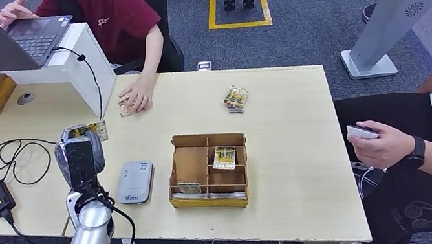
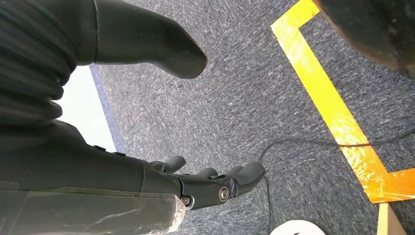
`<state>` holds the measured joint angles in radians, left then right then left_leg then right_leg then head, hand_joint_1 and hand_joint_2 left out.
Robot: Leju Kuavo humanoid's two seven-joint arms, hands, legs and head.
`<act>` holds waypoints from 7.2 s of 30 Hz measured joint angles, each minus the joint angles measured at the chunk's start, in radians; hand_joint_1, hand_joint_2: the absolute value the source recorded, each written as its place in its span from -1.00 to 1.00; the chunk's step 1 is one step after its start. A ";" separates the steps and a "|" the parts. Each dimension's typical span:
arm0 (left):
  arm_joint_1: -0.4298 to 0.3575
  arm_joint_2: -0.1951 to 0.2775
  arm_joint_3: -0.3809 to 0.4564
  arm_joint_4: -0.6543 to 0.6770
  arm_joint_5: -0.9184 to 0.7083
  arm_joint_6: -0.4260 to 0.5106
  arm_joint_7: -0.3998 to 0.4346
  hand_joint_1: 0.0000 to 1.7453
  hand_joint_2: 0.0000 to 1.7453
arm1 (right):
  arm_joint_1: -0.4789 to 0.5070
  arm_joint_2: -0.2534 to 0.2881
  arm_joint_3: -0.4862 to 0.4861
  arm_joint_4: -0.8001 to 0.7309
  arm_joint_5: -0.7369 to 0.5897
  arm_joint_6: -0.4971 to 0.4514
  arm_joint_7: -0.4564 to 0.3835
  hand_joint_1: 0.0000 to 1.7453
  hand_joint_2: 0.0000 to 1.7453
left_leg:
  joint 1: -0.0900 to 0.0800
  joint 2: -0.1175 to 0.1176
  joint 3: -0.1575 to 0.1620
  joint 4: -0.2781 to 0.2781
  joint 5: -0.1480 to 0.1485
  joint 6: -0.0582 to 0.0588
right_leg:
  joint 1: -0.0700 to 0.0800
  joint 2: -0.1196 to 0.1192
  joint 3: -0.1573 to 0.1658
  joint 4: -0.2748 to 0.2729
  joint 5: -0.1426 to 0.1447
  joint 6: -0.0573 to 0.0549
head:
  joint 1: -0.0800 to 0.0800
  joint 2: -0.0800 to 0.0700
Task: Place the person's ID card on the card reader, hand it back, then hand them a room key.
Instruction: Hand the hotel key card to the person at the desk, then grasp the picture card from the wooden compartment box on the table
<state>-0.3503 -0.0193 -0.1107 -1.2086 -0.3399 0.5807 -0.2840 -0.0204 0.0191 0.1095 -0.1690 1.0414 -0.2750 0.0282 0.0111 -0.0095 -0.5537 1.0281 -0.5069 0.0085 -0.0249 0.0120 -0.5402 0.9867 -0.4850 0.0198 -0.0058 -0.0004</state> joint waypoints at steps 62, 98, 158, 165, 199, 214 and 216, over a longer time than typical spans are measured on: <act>0.161 0.204 -0.270 -0.378 -0.148 -0.610 0.007 -1.00 1.00 | 0.008 0.000 -0.040 -0.008 -0.018 -0.002 -0.023 -1.00 1.00 | 0.000 0.002 -0.002 0.000 0.000 0.000 | 0.000 0.003 -0.003 0.000 0.000 0.000 | 0.000 0.000; 0.224 0.325 -0.592 -0.396 -0.812 -0.399 0.289 -1.00 1.00 | 0.005 0.000 -0.069 -0.008 0.007 0.007 -0.008 -1.00 -1.00 | 0.000 0.002 -0.002 0.000 0.000 0.000 | 0.000 0.002 -0.003 0.000 0.000 0.000 | 0.000 0.000; 0.191 0.199 -0.533 -0.255 -0.822 -0.401 0.320 -1.00 1.00 | 0.005 0.000 -0.074 -0.008 0.027 0.006 0.000 -1.00 -1.00 | 0.000 0.002 -0.002 0.000 0.000 0.000 | 0.000 0.002 -0.003 0.000 0.000 0.000 | 0.000 0.000; 0.188 0.194 -0.533 -0.253 -0.818 -0.409 0.320 -1.00 1.00 | 0.005 0.000 -0.074 -0.008 0.034 0.007 0.000 -1.00 -1.00 | 0.000 0.002 -0.002 0.000 0.000 0.000 | 0.000 0.002 -0.003 0.000 0.000 0.000 | 0.000 0.000; 0.147 0.132 -0.523 -0.172 -0.776 -0.411 0.344 1.00 1.00 | 0.005 0.000 -0.074 -0.008 0.051 0.008 0.000 -1.00 -1.00 | 0.000 0.002 -0.002 0.000 0.000 0.000 | 0.000 0.002 -0.003 0.000 0.000 0.000 | 0.000 0.000; 0.147 0.131 -0.514 -0.168 -0.749 -0.411 0.326 1.00 1.00 | 0.005 0.000 -0.075 -0.008 0.055 0.008 0.000 -1.00 -1.00 | 0.000 0.002 -0.002 0.000 0.000 0.000 | 0.000 0.002 -0.003 0.000 0.000 0.000 | 0.000 0.000; 0.147 0.131 -0.514 -0.168 -0.748 -0.411 0.326 1.00 1.00 | 0.005 0.000 -0.075 -0.008 0.055 0.008 0.000 -1.00 -1.00 | 0.000 0.002 -0.002 0.000 0.000 0.000 | 0.000 0.002 -0.003 0.000 0.000 0.000 | 0.000 0.000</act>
<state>-0.2031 0.1117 -0.6249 -1.3764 -1.0883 0.1699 0.0420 -0.0158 0.0191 0.0346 -0.1766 1.0960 -0.2674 0.0282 0.0108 -0.0076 -0.5556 1.0283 -0.5070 0.0085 -0.0253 0.0141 -0.5431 0.9866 -0.4849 0.0198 -0.0058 -0.0004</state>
